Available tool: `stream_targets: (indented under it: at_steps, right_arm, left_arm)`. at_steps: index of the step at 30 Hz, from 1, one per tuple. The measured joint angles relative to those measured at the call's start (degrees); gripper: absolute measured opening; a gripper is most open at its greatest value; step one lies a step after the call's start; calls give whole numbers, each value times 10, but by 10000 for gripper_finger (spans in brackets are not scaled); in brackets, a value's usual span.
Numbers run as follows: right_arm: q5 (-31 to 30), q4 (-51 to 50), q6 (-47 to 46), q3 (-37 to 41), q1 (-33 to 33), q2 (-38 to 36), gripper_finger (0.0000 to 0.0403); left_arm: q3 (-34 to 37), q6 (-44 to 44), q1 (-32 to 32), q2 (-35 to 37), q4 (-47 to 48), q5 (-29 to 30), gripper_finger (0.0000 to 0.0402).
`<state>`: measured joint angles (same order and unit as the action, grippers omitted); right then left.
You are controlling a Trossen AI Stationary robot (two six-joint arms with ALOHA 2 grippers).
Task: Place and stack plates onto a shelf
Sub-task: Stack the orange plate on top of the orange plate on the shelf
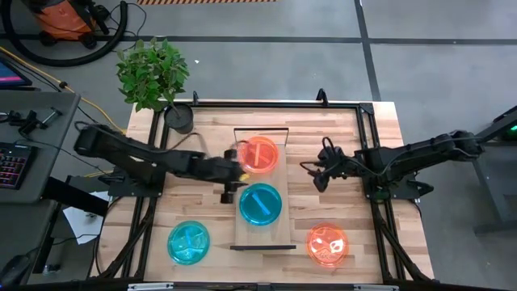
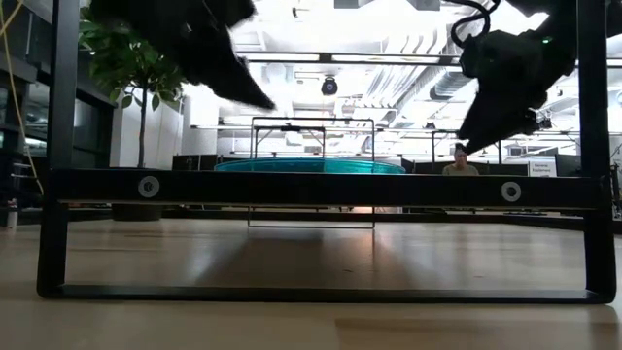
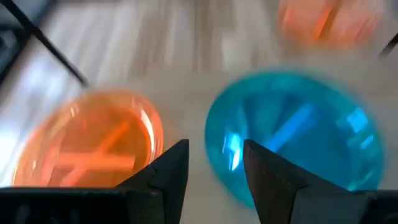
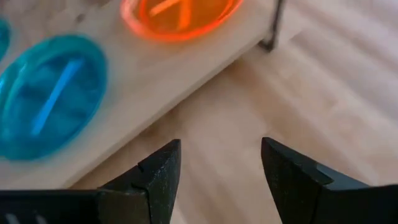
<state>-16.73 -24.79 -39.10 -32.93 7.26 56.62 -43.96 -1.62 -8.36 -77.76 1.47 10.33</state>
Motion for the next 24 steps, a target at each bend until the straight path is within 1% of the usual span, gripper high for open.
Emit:
stream_targets:
  at_steps: [4, 6, 8, 13, 19, 21, 24]
  right_arm:
    - [24, -17, -24, 0, 27, 0, 204]
    - [33, -29, -41, 0, 43, 0, 204]
    - [36, -40, -65, 0, 61, 0, 204]
    - [35, -63, -160, 0, 119, 12, 204]
    - [40, -78, -287, 0, 206, 60, 204]
    - [62, -76, -320, 0, 230, 84, 204]
    - [118, -72, -374, 0, 259, 121, 204]
  left_arm:
    - [107, 25, -13, 80, -180, 4, 141]
    - [144, 25, -15, 115, -239, 11, 141]
    - [166, 25, -15, 138, -280, 13, 141]
    - [177, 24, -15, 169, -300, 14, 141]
    - [177, 31, -15, 167, -306, 14, 141]
    - [178, 29, -15, 165, -301, 14, 141]
    - [178, 21, -15, 166, -308, 14, 140]
